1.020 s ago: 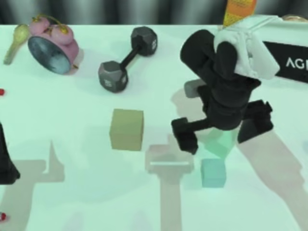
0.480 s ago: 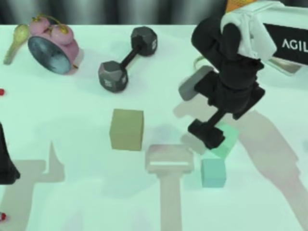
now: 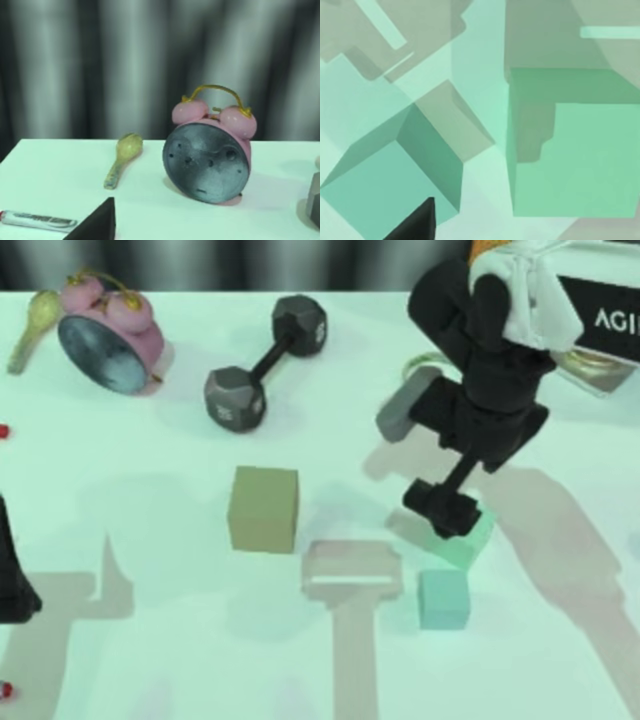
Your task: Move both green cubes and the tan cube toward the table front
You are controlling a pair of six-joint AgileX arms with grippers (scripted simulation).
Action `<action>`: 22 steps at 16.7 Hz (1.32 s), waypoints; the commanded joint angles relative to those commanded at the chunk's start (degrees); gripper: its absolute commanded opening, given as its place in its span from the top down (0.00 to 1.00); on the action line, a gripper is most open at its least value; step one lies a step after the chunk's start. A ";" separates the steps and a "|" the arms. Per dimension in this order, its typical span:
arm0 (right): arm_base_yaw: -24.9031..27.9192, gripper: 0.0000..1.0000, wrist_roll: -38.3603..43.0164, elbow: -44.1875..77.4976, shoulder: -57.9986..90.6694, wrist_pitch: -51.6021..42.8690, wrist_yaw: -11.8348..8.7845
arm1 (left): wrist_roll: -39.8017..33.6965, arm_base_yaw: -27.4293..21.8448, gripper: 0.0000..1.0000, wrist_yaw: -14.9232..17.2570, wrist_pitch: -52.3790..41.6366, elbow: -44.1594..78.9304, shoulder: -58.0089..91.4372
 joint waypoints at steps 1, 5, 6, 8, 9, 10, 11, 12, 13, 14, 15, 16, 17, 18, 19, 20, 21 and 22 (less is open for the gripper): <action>0.32 0.00 0.09 -0.20 -0.25 0.03 0.02 | 0.00 0.00 0.00 0.00 0.00 0.00 0.00; 0.14 0.00 0.23 -2.81 1.69 4.28 0.01 | 0.00 0.00 0.00 0.00 0.00 0.00 0.00; 0.13 0.00 0.22 -4.07 2.73 6.83 0.02 | 0.00 0.00 0.00 0.00 0.00 0.00 0.00; 0.10 0.00 0.21 -6.81 4.93 12.41 0.05 | 0.00 0.00 0.00 0.00 0.00 0.00 0.00; 0.09 0.00 0.20 -8.02 5.91 14.50 0.05 | 0.00 0.00 0.00 0.00 0.00 0.00 0.00; 0.08 0.00 0.19 -8.96 6.71 15.99 0.06 | 0.00 0.00 0.00 0.00 0.00 0.00 0.00; 0.08 0.00 0.18 -9.54 7.25 16.87 0.07 | 0.00 0.00 0.00 0.00 0.00 0.00 0.00; 0.08 0.00 0.18 -9.72 7.42 17.14 0.07 | 0.00 0.00 0.00 0.00 0.00 0.00 0.00; 0.08 0.00 0.18 -9.72 7.42 17.14 0.07 | 0.00 0.00 0.00 0.00 0.00 0.00 0.00; 0.08 0.00 0.18 -9.72 7.42 17.14 0.07 | 0.00 0.00 0.00 0.00 0.00 0.00 0.00; 0.08 0.00 0.18 -9.72 7.42 17.14 0.07 | 0.00 0.00 0.00 0.00 0.00 0.00 0.00; 0.08 0.08 0.18 -9.72 7.42 17.14 0.07 | 0.00 0.00 0.00 0.00 0.00 0.00 0.00; 0.08 0.15 0.18 -9.72 7.42 17.14 0.07 | 0.00 0.00 0.00 0.00 0.00 0.00 0.00; 0.08 0.23 0.18 -9.72 7.42 17.14 0.07 | 0.00 0.00 0.00 0.00 0.00 0.00 0.00; 0.08 0.30 0.18 -9.72 7.42 17.14 0.07 | 0.00 0.00 0.00 0.00 0.00 0.00 0.00; 0.08 0.38 0.18 -9.72 7.42 17.14 0.07 | 0.00 0.00 0.00 0.00 0.00 0.00 0.00; 0.08 0.45 0.18 -9.72 7.42 17.14 0.07 | 0.00 0.00 0.00 0.00 0.00 0.00 0.00; 0.08 0.53 0.18 -9.72 7.42 17.14 0.07 | 0.00 0.00 0.00 0.00 0.00 0.00 0.00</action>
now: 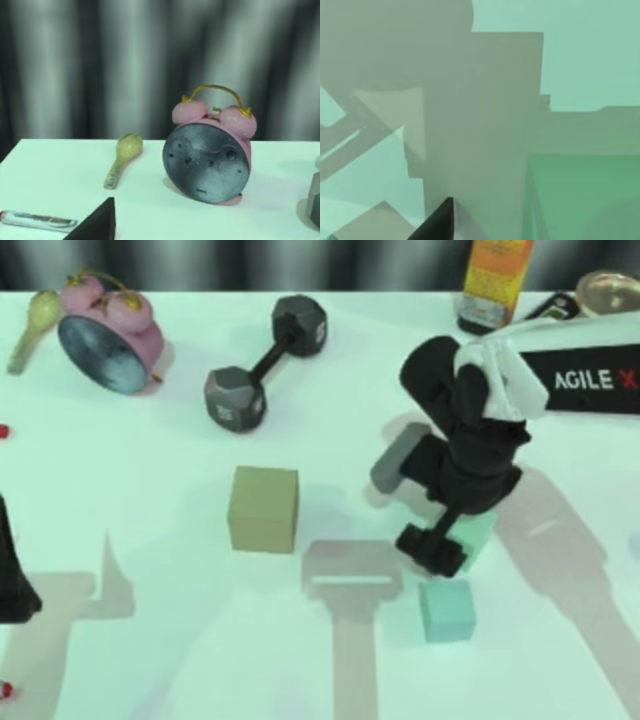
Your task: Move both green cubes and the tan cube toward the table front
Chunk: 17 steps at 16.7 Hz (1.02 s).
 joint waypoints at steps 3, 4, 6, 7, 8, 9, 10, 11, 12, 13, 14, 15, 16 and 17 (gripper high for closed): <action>0.00 0.75 0.00 0.00 0.00 0.00 0.00 | 0.00 0.00 0.00 0.00 0.00 0.00 0.00; 0.00 0.83 0.00 0.00 0.00 0.00 0.00 | 0.00 0.00 0.00 0.00 0.00 0.00 0.00; 0.00 0.98 0.00 0.00 0.00 0.00 0.00 | 0.00 0.00 0.00 0.00 0.00 0.00 0.00; 0.00 1.00 0.00 0.00 0.00 0.00 0.00 | 0.00 0.00 0.00 0.00 0.00 0.00 0.00; 0.00 1.00 0.00 0.00 0.00 0.00 0.00 | 0.00 0.00 0.00 0.00 0.00 0.00 0.00; 0.00 1.00 0.00 0.00 0.00 0.00 0.00 | 0.00 0.00 0.00 0.00 0.00 0.00 0.00; 0.00 1.00 0.00 0.00 0.00 0.00 0.00 | 0.00 0.00 0.00 0.00 0.00 0.00 0.00; 0.00 1.00 0.00 0.00 0.00 0.00 0.00 | 0.00 0.00 0.00 0.00 0.00 0.00 0.00; 0.00 1.00 0.00 0.00 0.00 0.00 0.00 | 0.00 0.00 0.00 0.00 0.00 0.00 0.00; 0.00 1.00 0.00 0.00 0.00 0.00 0.00 | 0.00 0.00 0.00 0.00 0.00 0.00 0.00; 0.00 1.00 0.00 0.00 0.00 0.00 0.00 | 0.00 0.00 0.00 0.00 0.00 0.00 0.00; 0.15 1.00 0.41 0.32 -1.52 -0.73 -0.54 | 0.00 0.00 0.00 0.00 0.00 0.00 0.00; 0.16 1.00 0.40 0.49 -1.58 -0.92 -0.54 | 0.00 0.00 0.00 0.00 0.00 0.00 0.00; 0.22 1.00 0.38 1.08 -1.87 -1.72 -0.56 | 0.00 0.00 0.00 0.00 0.00 0.00 0.00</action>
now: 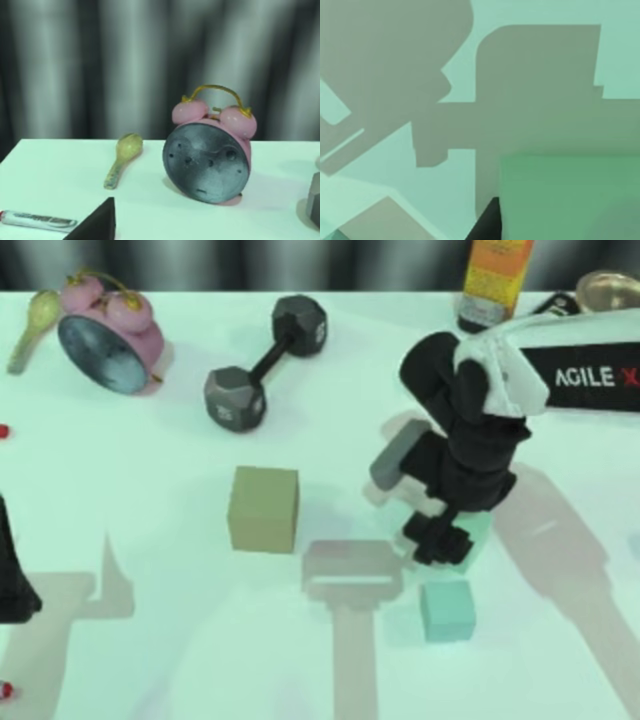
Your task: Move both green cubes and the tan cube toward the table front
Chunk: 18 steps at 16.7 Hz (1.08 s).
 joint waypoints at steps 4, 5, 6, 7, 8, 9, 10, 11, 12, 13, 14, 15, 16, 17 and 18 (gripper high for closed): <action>0.39 1.00 -0.18 4.20 -2.99 -7.90 -0.07 | 0.00 0.00 0.00 0.00 0.00 0.00 0.00; 0.44 1.00 -0.18 5.29 -3.86 -9.91 -0.06 | 0.00 0.00 0.00 0.00 0.00 0.00 0.00; 0.45 1.00 -0.15 6.16 -4.64 -11.35 -0.04 | 0.00 0.00 0.00 0.00 0.00 0.00 0.00; 0.45 1.00 -0.12 6.72 -5.22 -12.17 -0.03 | 0.00 0.00 0.00 0.00 0.00 0.00 0.00; 0.44 1.00 -0.11 6.87 -5.41 -12.40 -0.03 | 0.00 0.00 0.00 0.00 0.00 0.00 0.00; 0.44 1.00 -0.11 6.87 -5.41 -12.40 -0.03 | 0.00 0.00 0.00 0.00 0.00 0.00 0.00; 0.44 1.00 -0.11 6.87 -5.41 -12.40 -0.03 | 0.00 0.00 0.00 0.00 0.00 0.00 0.00; 0.18 1.00 -0.02 6.75 -5.20 -12.27 -0.05 | 0.00 0.00 0.00 0.00 0.00 0.00 0.00; 0.36 1.00 -0.20 6.82 -5.20 -12.32 -0.06 | 0.00 0.00 0.00 0.00 0.00 0.00 0.00; 1.11 1.00 -0.97 7.11 -5.14 -12.55 -0.07 | 0.00 0.00 0.00 0.00 0.00 0.00 0.00; 2.38 1.00 -2.35 7.56 -5.07 -12.94 -0.09 | 0.00 0.00 0.00 0.00 0.00 0.00 0.00; 4.03 1.00 -4.21 8.09 -5.01 -13.43 -0.11 | 0.00 0.00 0.00 0.00 0.00 0.00 0.00; 5.94 1.00 -6.36 8.62 -4.98 -13.99 -0.14 | 0.00 0.00 0.00 0.00 0.00 0.00 0.00; 8.00 1.00 -8.79 9.14 -4.96 -14.62 -0.17 | 0.00 0.00 0.00 0.00 0.00 0.00 0.00; 10.13 1.00 -11.36 9.67 -4.93 -15.29 -0.19 | 0.00 0.00 0.00 0.00 0.00 0.00 0.00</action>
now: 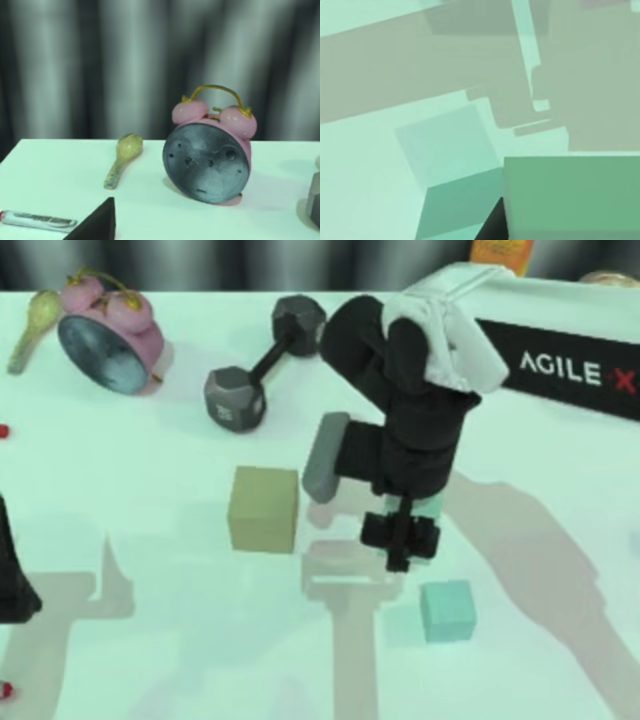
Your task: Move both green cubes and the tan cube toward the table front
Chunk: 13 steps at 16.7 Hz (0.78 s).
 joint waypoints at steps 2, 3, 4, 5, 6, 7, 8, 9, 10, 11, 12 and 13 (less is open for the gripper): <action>3.93 1.00 -4.58 1.03 -0.12 -1.10 0.00 | 0.00 0.00 0.00 0.00 0.00 0.00 0.00; 5.44 1.00 -6.18 1.42 -0.29 -1.45 0.02 | 0.00 0.00 0.00 0.00 0.00 0.00 0.00; 6.44 1.00 -7.17 1.68 -0.44 -1.66 0.03 | 0.00 0.00 0.00 0.00 0.00 0.00 0.00; 6.84 1.00 -7.57 1.80 -0.49 -1.75 0.04 | 0.00 0.00 0.00 0.00 0.00 0.00 0.00; 6.84 1.00 -7.57 1.80 -0.49 -1.75 0.04 | 0.00 0.00 0.00 0.00 0.00 0.00 0.00; 6.84 1.00 -7.57 1.80 -0.49 -1.75 0.04 | 0.00 0.00 0.00 0.00 0.00 0.00 0.00; 6.62 1.00 -7.37 1.64 -0.33 -1.65 0.01 | 0.00 0.00 0.00 0.00 0.00 0.00 0.00; 6.60 1.00 -7.36 1.48 -0.28 -1.46 0.01 | 0.00 0.00 0.00 0.00 0.00 0.00 0.00; 6.60 1.00 -7.35 0.86 -0.08 -0.67 0.00 | 0.00 0.00 0.00 0.00 0.00 0.00 0.00; 6.65 1.00 -7.39 -0.10 0.31 0.71 -0.01 | 0.00 0.00 0.00 0.00 0.00 0.00 0.00; 6.72 1.00 -7.45 -1.33 0.86 2.58 -0.02 | 0.00 0.00 0.00 0.00 0.00 0.00 0.00; 6.77 1.00 -7.50 -2.73 1.51 4.82 -0.03 | 0.00 0.00 0.00 0.00 0.00 0.00 0.00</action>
